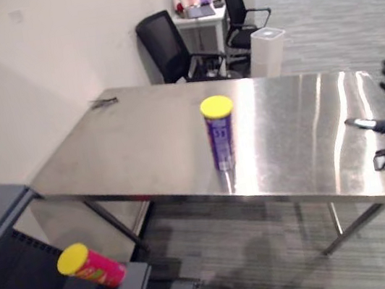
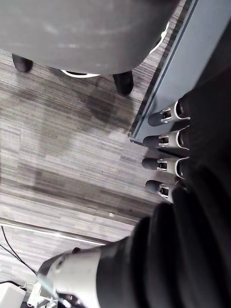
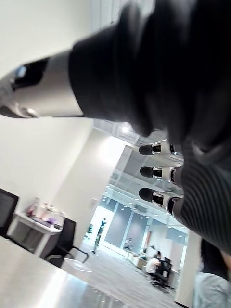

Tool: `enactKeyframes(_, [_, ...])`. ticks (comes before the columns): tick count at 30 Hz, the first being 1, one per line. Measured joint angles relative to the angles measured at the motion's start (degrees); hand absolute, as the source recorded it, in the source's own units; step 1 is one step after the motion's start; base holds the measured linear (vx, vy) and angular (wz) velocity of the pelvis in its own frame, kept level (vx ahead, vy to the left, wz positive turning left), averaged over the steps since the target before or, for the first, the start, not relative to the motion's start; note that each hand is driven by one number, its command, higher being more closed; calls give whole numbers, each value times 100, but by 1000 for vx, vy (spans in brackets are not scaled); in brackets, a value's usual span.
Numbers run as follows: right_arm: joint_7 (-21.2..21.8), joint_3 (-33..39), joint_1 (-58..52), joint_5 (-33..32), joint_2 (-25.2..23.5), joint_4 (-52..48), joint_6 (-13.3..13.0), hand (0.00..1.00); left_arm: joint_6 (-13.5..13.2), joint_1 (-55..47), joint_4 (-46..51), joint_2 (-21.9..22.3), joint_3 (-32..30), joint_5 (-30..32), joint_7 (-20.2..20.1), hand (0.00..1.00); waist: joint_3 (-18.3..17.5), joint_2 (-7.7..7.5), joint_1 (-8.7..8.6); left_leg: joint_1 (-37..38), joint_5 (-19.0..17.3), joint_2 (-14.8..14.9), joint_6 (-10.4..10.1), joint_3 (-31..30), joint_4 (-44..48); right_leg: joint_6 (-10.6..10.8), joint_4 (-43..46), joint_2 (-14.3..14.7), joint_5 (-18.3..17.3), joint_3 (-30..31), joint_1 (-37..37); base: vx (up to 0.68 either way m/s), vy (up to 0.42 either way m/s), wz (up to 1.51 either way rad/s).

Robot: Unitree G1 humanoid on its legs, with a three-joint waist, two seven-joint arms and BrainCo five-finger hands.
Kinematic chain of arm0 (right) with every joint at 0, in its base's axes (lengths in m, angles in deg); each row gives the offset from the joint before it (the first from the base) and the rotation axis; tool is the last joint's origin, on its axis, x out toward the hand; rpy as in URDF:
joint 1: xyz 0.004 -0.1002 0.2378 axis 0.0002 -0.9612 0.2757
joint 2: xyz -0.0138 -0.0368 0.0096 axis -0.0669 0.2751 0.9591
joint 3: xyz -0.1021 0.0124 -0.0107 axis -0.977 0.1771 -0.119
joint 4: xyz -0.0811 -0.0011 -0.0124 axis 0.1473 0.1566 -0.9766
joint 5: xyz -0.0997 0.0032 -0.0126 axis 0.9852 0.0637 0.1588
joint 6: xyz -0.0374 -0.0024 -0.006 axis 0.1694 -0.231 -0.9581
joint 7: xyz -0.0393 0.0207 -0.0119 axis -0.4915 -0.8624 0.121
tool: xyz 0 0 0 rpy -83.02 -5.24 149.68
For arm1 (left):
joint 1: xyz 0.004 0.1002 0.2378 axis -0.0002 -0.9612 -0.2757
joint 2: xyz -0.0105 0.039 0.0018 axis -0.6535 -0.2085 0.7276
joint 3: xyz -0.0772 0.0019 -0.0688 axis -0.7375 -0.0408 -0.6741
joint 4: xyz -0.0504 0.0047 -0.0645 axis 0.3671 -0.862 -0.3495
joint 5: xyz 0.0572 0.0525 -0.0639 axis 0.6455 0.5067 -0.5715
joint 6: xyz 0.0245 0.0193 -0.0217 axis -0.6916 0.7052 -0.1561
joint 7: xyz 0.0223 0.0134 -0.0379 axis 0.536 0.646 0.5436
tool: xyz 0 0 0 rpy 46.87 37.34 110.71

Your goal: Put the gum and the chips on the shelf.

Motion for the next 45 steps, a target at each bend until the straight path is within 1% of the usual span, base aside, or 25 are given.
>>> enactKeyframes(1, [66, -227, 7, -244, -33, 5, 0, 0, 0, -3, 14, -4, 6, 0, 1, 0, 9, 4, 6, -2, 5, -3, -2, -54, 0, -1, -16, -1, -1, -45, 32, -8, -3, 14])
enactKeyframes(2, [110, -302, 9, -346, -58, 7, 1, 0, 1, -3, 13, -8, 13, 1, 2, 0, 14, 6, 7, -1, 6, -5, -3, -86, 0, -1, -35, -1, -1, -76, 61, 10, -9, 18])
enactKeyframes(5, [321, -600, 132, -570, -199, 56, 10, 0, 5, -4, 59, -10, 43, 0, 8, 0, 46, 14, 32, -2, 5, -2, -4, -132, 1, 16, -70, 2, 9, -136, 107, 26, -9, 8])
enactKeyframes(7, [409, -770, 262, -609, -225, 158, 12, 0, 5, 18, 83, -10, 44, -4, 10, 0, 105, 14, 100, -2, 13, 6, 7, -147, 1, 36, -76, 12, 21, -157, 125, 43, -12, 3])
enactKeyframes(8, [410, -825, 289, -613, -228, 214, 15, 0, 3, 26, 99, -7, 43, -8, 13, 0, 119, 9, 142, -1, 21, 10, 18, -163, 2, 41, -78, 18, 26, -176, 146, 69, -21, 14])
enactKeyframes(13, [408, -1243, 677, -618, -436, 567, 70, 0, 4, 29, 159, 2, 43, -19, 29, 0, 180, 20, 161, 7, 23, 17, 17, -290, 6, 45, -173, 41, 29, -337, 293, 62, -20, 14])
enactKeyframes(17, [399, -1504, 961, -1015, -652, 908, 104, 0, 7, 41, 186, 19, 43, -44, 56, 0, 246, 54, 187, 15, 23, 18, 17, -290, 9, 45, -173, 43, 29, -352, 312, 8, -2, 0])
enactKeyframes(19, [399, -1649, 1040, -1223, -674, 946, 141, 0, 8, 57, 187, 19, 42, -44, 71, 0, 288, 60, 188, 30, 23, 18, 16, -289, 3, 45, -172, 42, 29, -353, 325, 0, 0, 0])
enactKeyframes(23, [397, -1857, 1212, -1442, -845, 1131, 214, 0, 11, 66, 195, 28, 42, -48, 107, 0, 351, 83, 186, 57, 22, 21, 14, -289, 0, 45, -168, 41, 29, -352, 343, -40, 3, -1])
enactKeyframes(25, [396, -1930, 1222, -1455, -917, 1144, 242, 0, 10, 80, 200, 33, 41, -56, 148, 0, 382, 86, 206, 94, 13, 23, 3, -294, 0, 44, -170, 41, 26, -361, 386, -16, 1, 0])
enactKeyframes(29, [405, -2112, 1256, -1466, -975, 1151, 256, 0, 18, 110, 288, 35, 40, -60, 180, 0, 428, 93, 310, 91, 0, 33, -13, -297, -1, 35, -170, 45, 18, -383, 386, -9, 0, 1])
enactKeyframes(31, [408, -2150, 1374, -1508, -1063, 1248, 275, 0, 42, 107, 316, 35, 34, -62, 195, 0, 445, 98, 319, 85, 1, 32, -12, -309, 0, 32, -174, 46, 16, -397, 390, 2, -1, 2])
enactKeyframes(37, [412, -2498, 1609, -1512, -1095, 1355, 352, 0, 51, 108, 362, 32, 32, -62, 202, 0, 529, 79, 331, 87, 2, 15, -11, -386, 0, 33, -265, 43, 17, -481, 492, 24, -6, 6])
enactKeyframes(45, [406, -2568, 1883, -1511, -1106, 1779, 466, 0, 53, 109, 400, 36, 39, -216, 246, 0, 547, 94, 438, 85, 0, 24, -16, -394, -2, 32, -271, 55, 17, -495, 499, 4, -2, 1])
